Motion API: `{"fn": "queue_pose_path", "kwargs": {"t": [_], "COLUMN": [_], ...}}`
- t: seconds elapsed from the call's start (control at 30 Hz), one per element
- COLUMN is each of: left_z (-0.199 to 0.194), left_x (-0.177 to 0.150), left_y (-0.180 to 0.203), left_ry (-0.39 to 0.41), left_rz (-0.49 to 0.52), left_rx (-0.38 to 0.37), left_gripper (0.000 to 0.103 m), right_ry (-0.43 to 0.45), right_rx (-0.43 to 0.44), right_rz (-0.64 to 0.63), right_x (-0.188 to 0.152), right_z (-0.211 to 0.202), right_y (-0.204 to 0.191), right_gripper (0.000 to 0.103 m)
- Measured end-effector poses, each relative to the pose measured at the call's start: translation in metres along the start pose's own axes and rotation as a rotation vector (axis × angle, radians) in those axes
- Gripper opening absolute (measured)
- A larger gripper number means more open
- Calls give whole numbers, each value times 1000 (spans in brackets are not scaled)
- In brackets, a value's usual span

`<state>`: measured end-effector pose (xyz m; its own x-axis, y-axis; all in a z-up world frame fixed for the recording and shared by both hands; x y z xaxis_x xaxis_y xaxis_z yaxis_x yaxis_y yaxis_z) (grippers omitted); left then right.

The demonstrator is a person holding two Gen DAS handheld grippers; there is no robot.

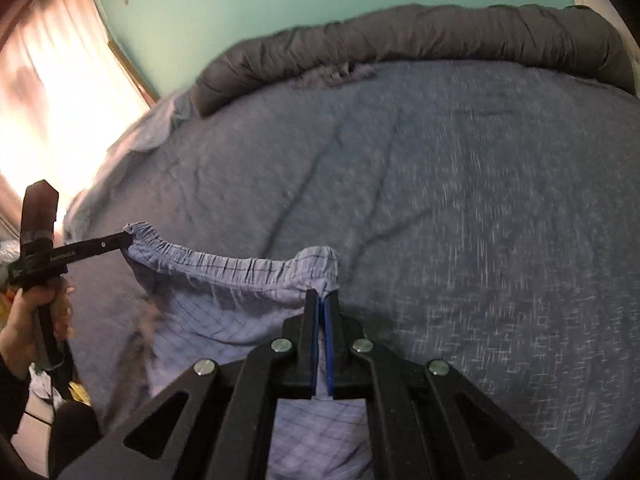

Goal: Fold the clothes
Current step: 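Lower the shorts onto the bed with both grippers, spreading them flat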

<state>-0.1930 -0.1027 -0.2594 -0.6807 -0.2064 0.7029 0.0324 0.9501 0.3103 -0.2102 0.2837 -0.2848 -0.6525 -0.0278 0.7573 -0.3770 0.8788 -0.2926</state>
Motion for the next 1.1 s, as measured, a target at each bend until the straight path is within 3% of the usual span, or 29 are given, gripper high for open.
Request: {"fn": "queue_pose_path", "kwargs": {"t": [0.2, 0.47, 0.63, 0.7, 0.73, 0.87, 1.1], "left_z": [41, 51, 40, 35, 31, 18, 34], "left_x": [-29, -51, -57, -56, -54, -39, -35], "left_y": [-8, -14, -18, -20, -22, -31, -29], "left_ry": [-75, -98, -105, -102, -94, -55, -48], "left_rz": [14, 2, -39, -57, -67, -97, -102], "left_rx": [33, 40, 22, 14, 10, 13, -6], "left_gripper": [6, 6, 17, 41, 44, 45, 45], "right_ry": [-73, -87, -73, -52, -40, -25, -7], "right_rx": [-19, -48, -51, -35, -24, 2, 19], "right_rz": [-46, -32, 12, 45, 59, 71, 83], "right_x": [-28, -47, -52, -52, -52, -55, -57], "right_z": [28, 34, 33, 30, 28, 30, 25], "right_y": [4, 9, 21, 26, 28, 26, 26], "right_gripper": [2, 2, 2, 2, 2, 2, 2]}}
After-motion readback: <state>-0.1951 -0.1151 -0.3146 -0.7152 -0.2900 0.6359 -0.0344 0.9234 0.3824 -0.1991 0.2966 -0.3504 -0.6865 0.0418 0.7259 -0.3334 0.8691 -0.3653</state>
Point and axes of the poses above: each gripper's, at about its wrist camera, not at the fingertips, and z roughly the way its jaws point, y to its right, x to its top, the point moved 4 cm from there along z, roughly the way its jaws point, and after that the axes turned 11 degrees about y, right-handed, at the moved point
